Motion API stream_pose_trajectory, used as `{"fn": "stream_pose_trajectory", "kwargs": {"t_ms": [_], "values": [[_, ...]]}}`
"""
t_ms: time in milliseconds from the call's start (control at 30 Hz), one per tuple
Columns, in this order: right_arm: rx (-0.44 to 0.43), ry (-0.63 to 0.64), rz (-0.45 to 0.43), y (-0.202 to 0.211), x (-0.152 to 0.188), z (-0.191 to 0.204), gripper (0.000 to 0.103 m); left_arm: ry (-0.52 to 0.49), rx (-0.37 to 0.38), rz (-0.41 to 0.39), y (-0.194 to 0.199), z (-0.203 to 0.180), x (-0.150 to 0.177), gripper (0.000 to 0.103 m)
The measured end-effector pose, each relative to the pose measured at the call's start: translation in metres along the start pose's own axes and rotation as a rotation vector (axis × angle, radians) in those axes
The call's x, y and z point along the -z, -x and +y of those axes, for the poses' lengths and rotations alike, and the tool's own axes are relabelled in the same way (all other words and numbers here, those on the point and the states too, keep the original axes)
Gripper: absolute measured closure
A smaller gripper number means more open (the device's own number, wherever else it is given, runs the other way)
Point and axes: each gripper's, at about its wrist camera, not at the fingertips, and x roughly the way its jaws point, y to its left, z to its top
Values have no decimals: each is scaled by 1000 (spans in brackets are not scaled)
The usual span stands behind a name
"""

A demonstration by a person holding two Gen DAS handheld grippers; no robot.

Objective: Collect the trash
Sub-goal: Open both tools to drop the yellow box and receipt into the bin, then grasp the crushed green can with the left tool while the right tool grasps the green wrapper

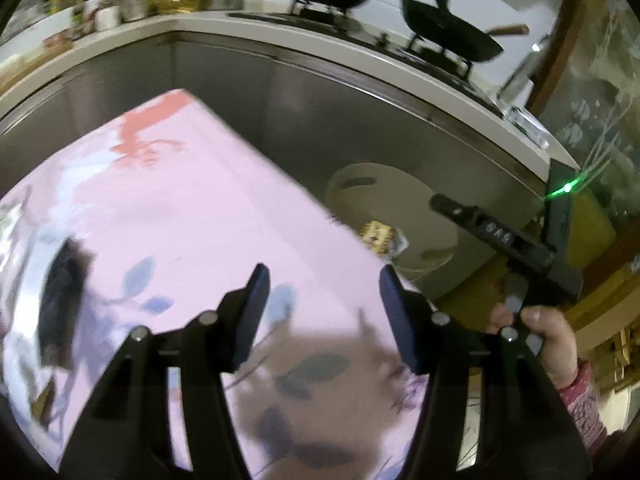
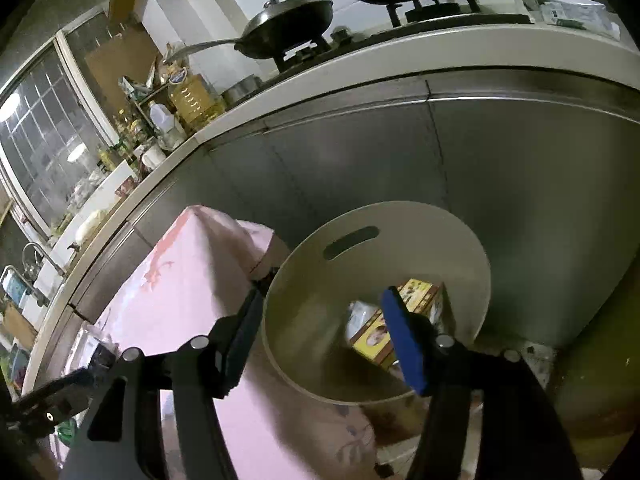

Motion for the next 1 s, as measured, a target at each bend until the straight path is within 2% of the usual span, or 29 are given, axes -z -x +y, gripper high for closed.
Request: {"fn": "stream_pose_trajectory", "kwargs": {"t_ms": [100, 200, 333, 467, 567, 667, 733, 800, 1000], "values": [[-16, -10, -57, 16, 0, 10, 43, 41, -48, -45, 32, 29, 18, 48], [-67, -38, -61, 25, 2, 24, 43, 97, -95, -73, 64, 61, 44, 48], [-132, 13, -58, 29, 11, 62, 43, 191, -182, -97, 110, 109, 89, 48], [-224, 84, -13, 27, 29, 116, 43, 316, -309, -109, 162, 162, 139, 44], [-304, 161, 40, 21, 46, 163, 46, 438, -414, -156, 206, 204, 175, 40], [-376, 246, 101, 16, 68, 209, 49, 554, -493, -192, 234, 243, 201, 31], [-441, 312, 176, 8, 88, 248, 51, 631, -487, -198, 240, 264, 210, 31], [-486, 356, 231, 3, 105, 275, 51, 705, -445, -199, 238, 284, 216, 25], [-589, 533, 333, -2, 157, 363, 51, 764, -370, -214, 216, 316, 212, 18]]}}
